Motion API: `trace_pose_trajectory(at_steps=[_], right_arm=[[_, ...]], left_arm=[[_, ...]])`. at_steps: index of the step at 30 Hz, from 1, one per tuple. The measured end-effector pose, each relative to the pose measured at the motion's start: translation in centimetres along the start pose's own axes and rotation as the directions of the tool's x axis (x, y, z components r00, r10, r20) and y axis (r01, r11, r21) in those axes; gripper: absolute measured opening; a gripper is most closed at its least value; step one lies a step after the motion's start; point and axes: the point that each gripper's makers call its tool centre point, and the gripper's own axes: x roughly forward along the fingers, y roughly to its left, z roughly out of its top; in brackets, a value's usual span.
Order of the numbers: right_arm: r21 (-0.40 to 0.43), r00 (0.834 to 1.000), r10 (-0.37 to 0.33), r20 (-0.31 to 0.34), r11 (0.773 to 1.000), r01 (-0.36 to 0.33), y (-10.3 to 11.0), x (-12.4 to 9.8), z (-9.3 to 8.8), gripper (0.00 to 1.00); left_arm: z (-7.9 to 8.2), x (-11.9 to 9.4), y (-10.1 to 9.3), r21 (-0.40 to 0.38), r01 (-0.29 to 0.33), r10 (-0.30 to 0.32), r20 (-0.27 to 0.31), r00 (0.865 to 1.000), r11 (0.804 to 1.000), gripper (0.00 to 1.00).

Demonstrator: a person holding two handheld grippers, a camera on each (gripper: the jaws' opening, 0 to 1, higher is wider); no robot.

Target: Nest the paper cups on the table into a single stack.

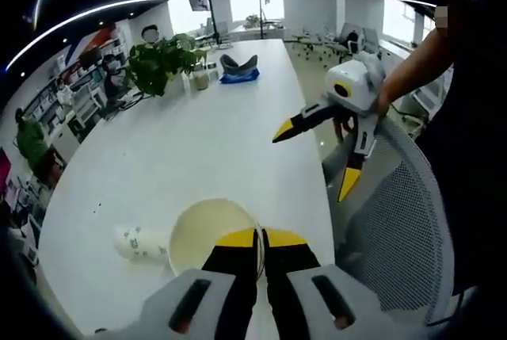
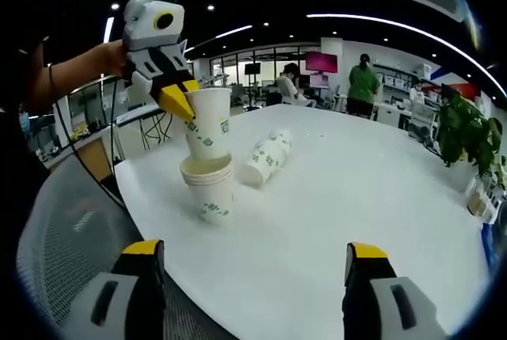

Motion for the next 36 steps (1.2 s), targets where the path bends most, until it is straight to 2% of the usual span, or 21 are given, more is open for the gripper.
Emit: trace_pose_trajectory(at_steps=[8,12,14,18,24,32,36], right_arm=[[-0.001,1.0,-0.008,-0.007,1.0,0.008,0.0,0.0,0.0,0.94],[-0.004,1.0,-0.009,-0.016,1.0,0.009,0.0,0.0,-0.2,0.93],[-0.007,1.0,-0.01,-0.02,1.0,0.01,0.0,-0.1,-0.2,0.93],[-0.009,0.999,-0.008,-0.034,1.0,0.007,0.1,0.0,-0.5,0.91],[-0.009,0.999,-0.01,-0.037,1.0,0.01,0.1,-0.1,-0.5,0.91],[-0.008,0.999,-0.009,-0.046,1.0,0.009,0.0,0.0,-0.7,0.9],[-0.008,0.999,-0.01,-0.049,1.0,0.009,-0.1,0.0,-0.8,0.89]], left_arm=[[-1.1,1.7,-1.4,0.005,0.049,-0.049,-0.037,0.998,0.999,0.0],[-2.2,2.6,-1.4,-0.021,0.062,-0.063,-0.049,0.997,0.998,0.0],[-2.7,3.2,-1.1,-0.047,0.071,-0.073,-0.045,0.996,0.996,0.0],[-2.7,3.6,-1.2,-0.098,0.08,-0.082,-0.022,0.996,0.992,0.0],[-3.9,4.5,-0.8,-0.145,0.083,-0.088,-0.03,0.996,0.986,0.01],[-3.7,5.0,-1.4,-0.203,0.134,-0.136,0.005,0.991,0.97,0.04],[-4.1,5.3,-1.3,-0.212,0.143,-0.148,-0.005,0.989,0.967,0.04]])
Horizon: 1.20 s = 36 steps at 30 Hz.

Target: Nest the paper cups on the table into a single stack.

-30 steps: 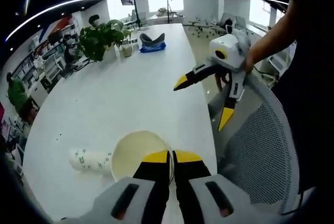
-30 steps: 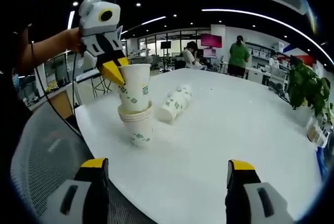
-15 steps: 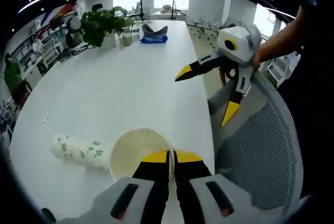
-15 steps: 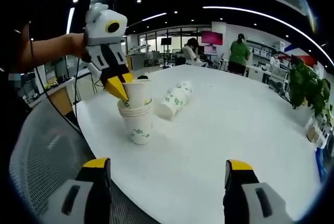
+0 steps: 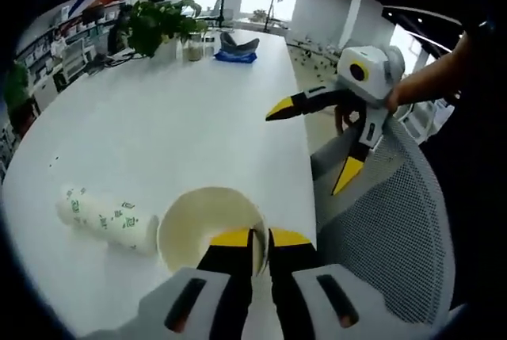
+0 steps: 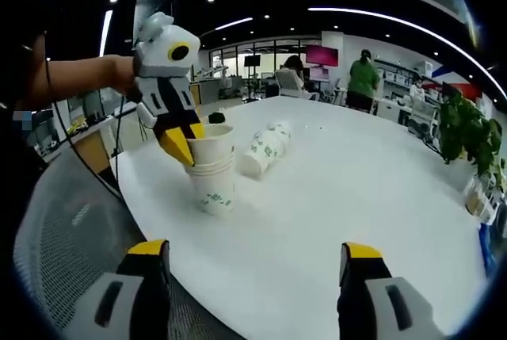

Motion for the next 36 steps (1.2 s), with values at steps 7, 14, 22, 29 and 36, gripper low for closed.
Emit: trace_pose_trajectory(at_steps=[7,14,22,29,36], right_arm=[[0.001,1.0,-0.004,-0.006,1.0,0.004,-0.2,0.0,-0.2,0.88],[0.003,1.0,-0.009,-0.01,1.0,0.009,-0.3,0.1,-0.3,0.87],[0.001,1.0,-0.006,-0.016,1.0,0.006,-0.3,0.1,-0.5,0.86],[-0.002,1.0,-0.001,-0.021,1.0,0.001,-0.2,0.1,-0.6,0.86],[-0.003,1.0,0.002,-0.023,1.0,-0.002,-0.1,0.1,-0.6,0.86]], left_arm=[[-0.7,0.5,-0.1,0.002,0.02,-0.02,-0.031,0.999,1.0,0.05],[-1.3,0.8,-0.1,0.0,0.033,-0.033,-0.056,0.998,0.999,0.05],[-1.4,1.2,0.0,-0.006,0.036,-0.036,-0.058,0.998,0.999,0.05],[-1.5,1.3,0.0,-0.015,0.033,-0.034,-0.063,0.997,0.999,0.06],[-1.5,1.3,0.0,-0.008,0.022,-0.023,-0.055,0.998,1.0,0.06]])
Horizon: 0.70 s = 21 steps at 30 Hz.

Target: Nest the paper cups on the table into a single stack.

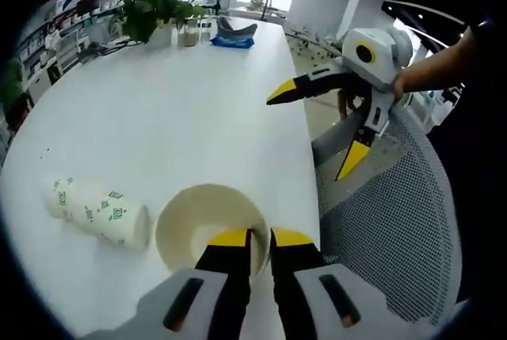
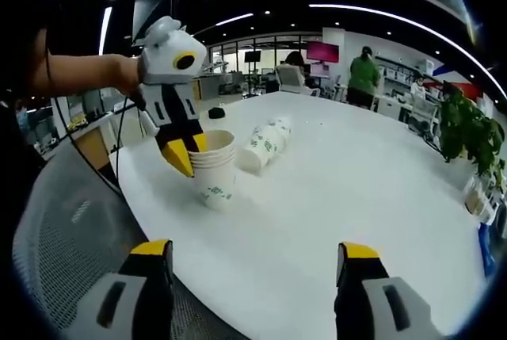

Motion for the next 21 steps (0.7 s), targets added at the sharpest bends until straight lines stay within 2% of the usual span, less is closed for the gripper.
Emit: trace_pose_trajectory(at_steps=[10,14,21], right_arm=[[0.0,1.0,0.002,-0.006,1.0,-0.002,0.2,0.0,0.0,0.85],[0.001,1.0,0.003,-0.006,1.0,-0.003,0.2,0.0,0.0,0.85],[-0.001,1.0,0.005,-0.008,1.0,-0.005,0.2,0.0,0.0,0.85]], left_arm=[[1.1,-1.3,-0.7,0.0,0.001,-0.001,0.039,0.999,1.0,0.06],[1.2,-1.7,-0.2,0.01,-0.005,0.005,0.061,0.998,1.0,0.06],[3.7,-4.3,0.6,0.04,-0.054,0.049,0.109,0.993,0.998,0.07]])
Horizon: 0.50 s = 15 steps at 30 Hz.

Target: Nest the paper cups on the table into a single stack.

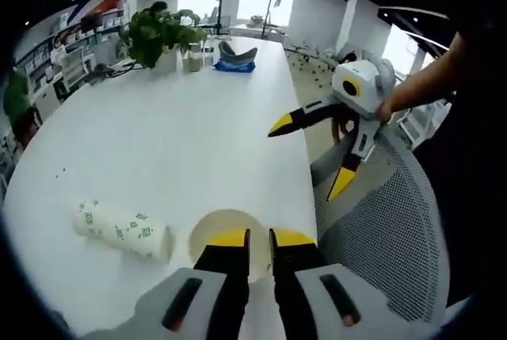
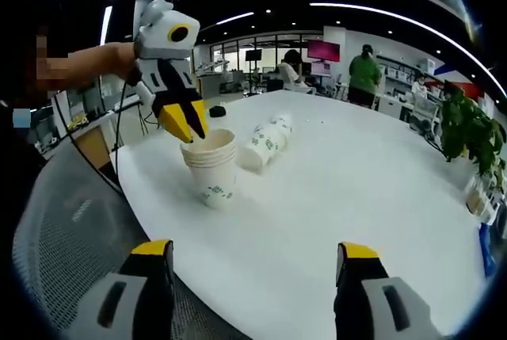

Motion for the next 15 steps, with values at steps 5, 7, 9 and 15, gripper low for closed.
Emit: trace_pose_trajectory(at_steps=[5,7,9,15], right_arm=[[-0.001,1.0,-0.003,0.0,1.0,0.003,-0.2,0.0,-0.1,0.85],[0.001,1.0,-0.005,0.0,1.0,0.005,-0.3,0.0,-0.1,0.85],[0.002,1.0,-0.009,0.002,1.0,0.009,-0.3,0.0,-0.1,0.85],[0.004,1.0,-0.014,-0.001,1.0,0.014,-0.3,-0.1,0.0,0.84]], left_arm=[[1.0,-1.0,2.4,-0.007,-0.081,0.081,0.027,0.996,0.997,0.09],[0.9,-1.2,3.4,-0.015,-0.108,0.108,0.025,0.994,0.994,0.11],[0.6,-1.3,4.2,-0.023,-0.122,0.122,0.019,0.992,0.992,0.12],[0.2,-1.9,6.0,-0.037,-0.152,0.152,0.018,0.988,0.988,0.13]])
